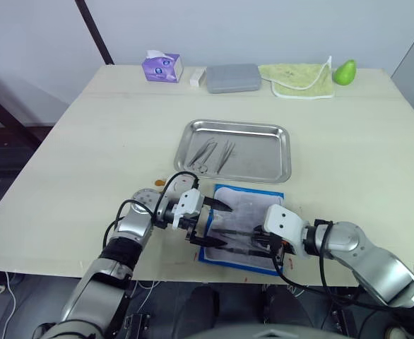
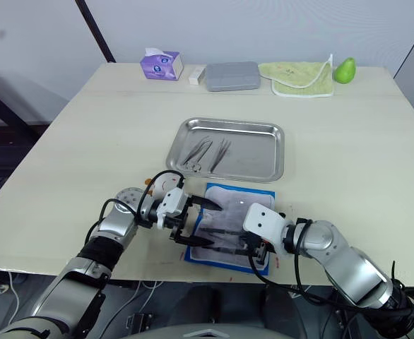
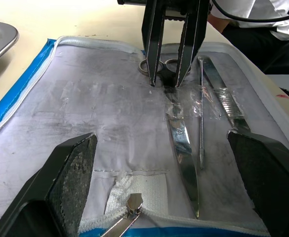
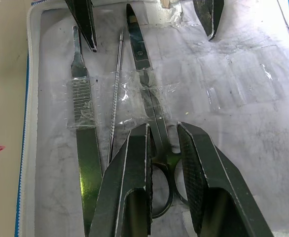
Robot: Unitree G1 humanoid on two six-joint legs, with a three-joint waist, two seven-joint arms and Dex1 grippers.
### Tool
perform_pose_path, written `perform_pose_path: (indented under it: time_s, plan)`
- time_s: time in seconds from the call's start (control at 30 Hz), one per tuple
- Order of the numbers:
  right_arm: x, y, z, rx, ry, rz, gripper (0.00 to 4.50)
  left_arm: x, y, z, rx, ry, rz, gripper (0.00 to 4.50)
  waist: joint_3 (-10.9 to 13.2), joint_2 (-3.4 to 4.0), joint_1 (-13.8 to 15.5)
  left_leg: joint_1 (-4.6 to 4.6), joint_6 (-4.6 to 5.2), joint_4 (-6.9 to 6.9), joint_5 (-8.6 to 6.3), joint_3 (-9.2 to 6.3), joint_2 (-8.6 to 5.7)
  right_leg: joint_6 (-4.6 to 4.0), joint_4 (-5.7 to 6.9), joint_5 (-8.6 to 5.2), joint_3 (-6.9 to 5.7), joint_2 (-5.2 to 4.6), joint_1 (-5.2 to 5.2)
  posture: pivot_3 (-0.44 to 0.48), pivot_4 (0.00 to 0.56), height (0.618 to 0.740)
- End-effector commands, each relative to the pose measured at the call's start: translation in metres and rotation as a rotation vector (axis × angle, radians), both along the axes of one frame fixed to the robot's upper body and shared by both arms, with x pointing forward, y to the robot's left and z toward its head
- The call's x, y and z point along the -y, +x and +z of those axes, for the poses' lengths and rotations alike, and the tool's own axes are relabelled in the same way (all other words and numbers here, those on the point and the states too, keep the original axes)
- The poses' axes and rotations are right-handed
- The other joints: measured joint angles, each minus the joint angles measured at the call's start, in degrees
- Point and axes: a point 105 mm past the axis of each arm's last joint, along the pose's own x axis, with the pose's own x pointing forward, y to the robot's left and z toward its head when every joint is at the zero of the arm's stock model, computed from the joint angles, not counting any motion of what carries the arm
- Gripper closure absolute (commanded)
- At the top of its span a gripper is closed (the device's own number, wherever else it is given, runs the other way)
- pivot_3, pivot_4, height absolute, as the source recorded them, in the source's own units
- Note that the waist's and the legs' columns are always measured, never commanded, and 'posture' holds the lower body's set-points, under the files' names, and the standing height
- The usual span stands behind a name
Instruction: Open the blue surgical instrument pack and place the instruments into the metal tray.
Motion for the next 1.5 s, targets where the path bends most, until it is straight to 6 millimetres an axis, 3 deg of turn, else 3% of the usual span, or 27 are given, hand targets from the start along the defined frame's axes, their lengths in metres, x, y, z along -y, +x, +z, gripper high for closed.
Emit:
perform_pose_path:
  time_s: [0.03, 0.53, 0.67, 0.97, 1.5]
  plan:
    - [0.004, -0.004, -0.009, -0.074, -0.027, -0.024, 3.61, -0.003, -0.009, -0.013, -0.050, 0.042, -0.015, 0.00, 0.0, 0.00, 0.0, 0.00, 0.00, 0.00, 0.00, -0.01, 0.00, 0.00, 0.00, 0.00, 0.00, 0.00, 0.00, 0.000, 0.150, 0.740]
    - [0.007, -0.010, -0.015, -0.099, -0.027, -0.038, 3.61, 0.000, -0.011, -0.011, -0.049, 0.036, -0.014, 0.00, 0.0, -0.05, 0.0, -0.01, 0.00, -0.02, 0.00, -0.03, 0.00, 0.01, -0.04, 0.00, 0.00, -0.02, 0.00, 0.000, 0.150, 0.740]
    - [0.005, -0.005, -0.017, -0.104, -0.016, -0.049, 4.43, 0.000, -0.009, -0.010, -0.050, 0.038, -0.011, 0.00, 0.0, -0.11, 0.0, 0.00, 0.00, -0.02, 0.00, -0.03, 0.00, 0.01, -0.04, -0.01, 0.00, -0.02, 0.00, 0.000, 0.150, 0.740]
    - [0.008, 0.002, -0.010, -0.061, -0.033, -0.047, 4.43, 0.000, -0.008, -0.011, -0.047, 0.038, -0.005, 0.00, 0.0, -0.14, -0.1, 0.01, 0.00, -0.02, 0.00, -0.04, 0.01, 0.01, -0.03, -0.01, -0.01, 0.00, 0.00, 0.000, 0.150, 0.740]
    - [-0.001, 0.007, 0.034, -0.008, -0.063, 0.048, 4.43, 0.000, -0.008, -0.012, -0.043, 0.041, -0.004, 0.00, 0.1, -0.13, 0.0, -0.03, 0.00, -0.03, 0.00, -0.26, 0.00, 0.01, -0.03, 0.00, -0.03, -0.03, -0.03, 0.000, 0.150, 0.740]
